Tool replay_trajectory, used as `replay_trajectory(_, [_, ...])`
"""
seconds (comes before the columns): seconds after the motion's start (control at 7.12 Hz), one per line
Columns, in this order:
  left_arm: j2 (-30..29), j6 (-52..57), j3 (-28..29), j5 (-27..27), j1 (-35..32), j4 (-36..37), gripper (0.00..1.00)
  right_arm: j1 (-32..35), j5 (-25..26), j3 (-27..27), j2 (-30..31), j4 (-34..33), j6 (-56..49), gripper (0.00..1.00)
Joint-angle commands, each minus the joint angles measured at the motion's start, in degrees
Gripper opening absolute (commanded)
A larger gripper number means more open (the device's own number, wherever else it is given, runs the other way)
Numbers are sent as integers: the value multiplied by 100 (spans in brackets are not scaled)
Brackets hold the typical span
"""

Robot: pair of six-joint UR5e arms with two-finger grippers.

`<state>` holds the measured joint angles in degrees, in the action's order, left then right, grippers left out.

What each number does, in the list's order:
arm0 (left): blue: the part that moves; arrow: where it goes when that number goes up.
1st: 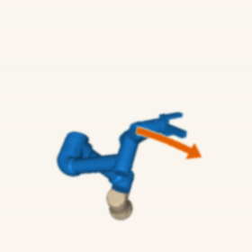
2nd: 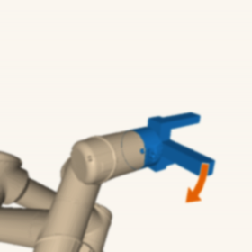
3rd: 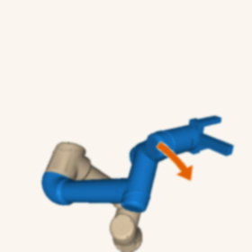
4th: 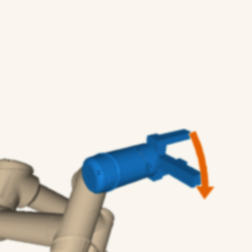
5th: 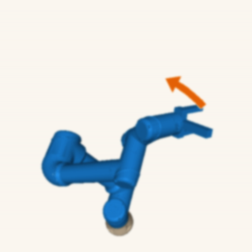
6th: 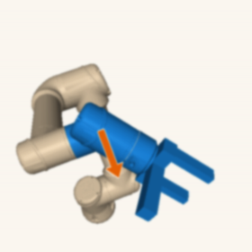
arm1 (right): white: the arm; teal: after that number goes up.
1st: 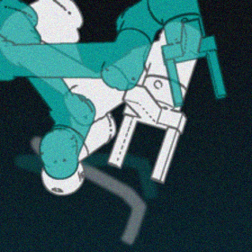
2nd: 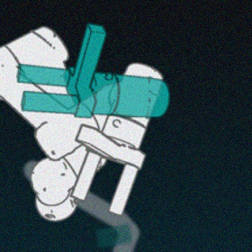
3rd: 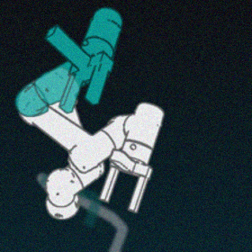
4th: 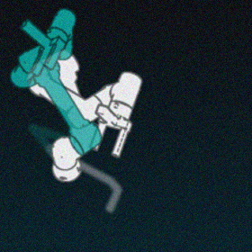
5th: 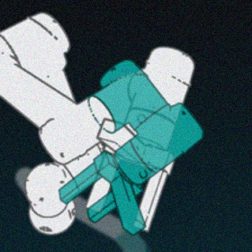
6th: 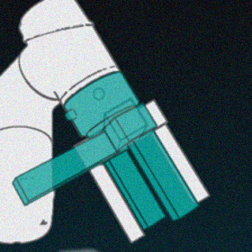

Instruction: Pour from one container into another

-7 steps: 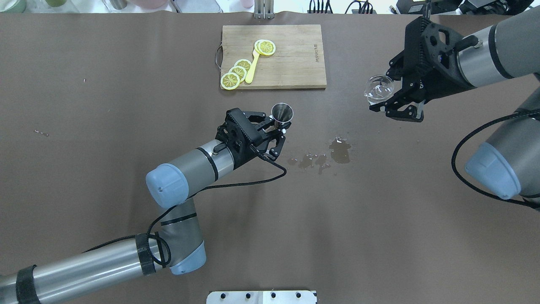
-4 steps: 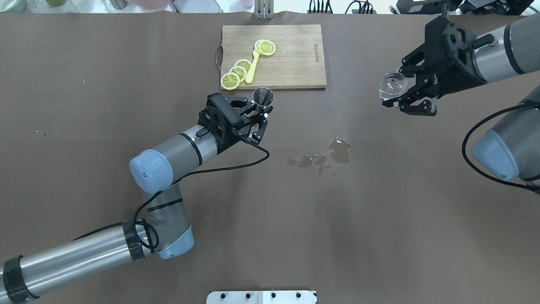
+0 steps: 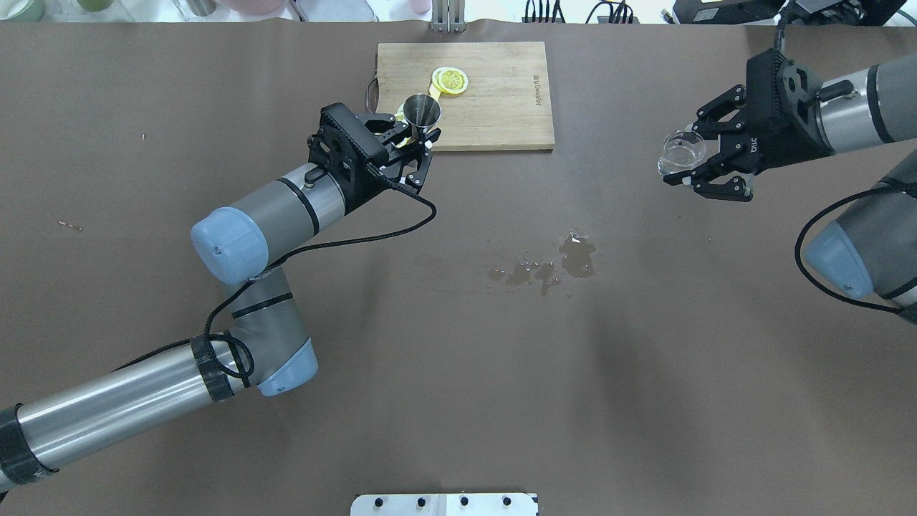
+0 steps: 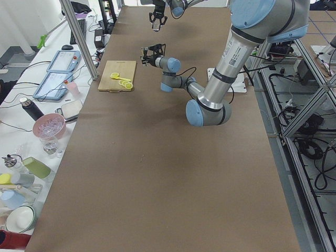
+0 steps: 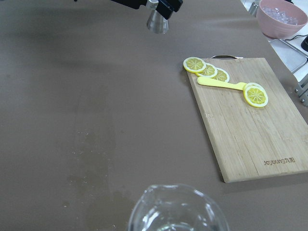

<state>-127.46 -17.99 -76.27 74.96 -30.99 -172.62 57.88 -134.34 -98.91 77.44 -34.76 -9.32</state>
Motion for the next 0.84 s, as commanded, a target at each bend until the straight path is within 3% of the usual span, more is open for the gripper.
replay_trajectory(0.0, [89, 172, -125, 133, -56, -52, 0, 4, -23, 519, 25, 862, 420, 0])
replay_trajectory(0.7, [309, 261, 77, 151, -162, -35, 0, -57, 381, 1346, 139, 2199, 1353, 0])
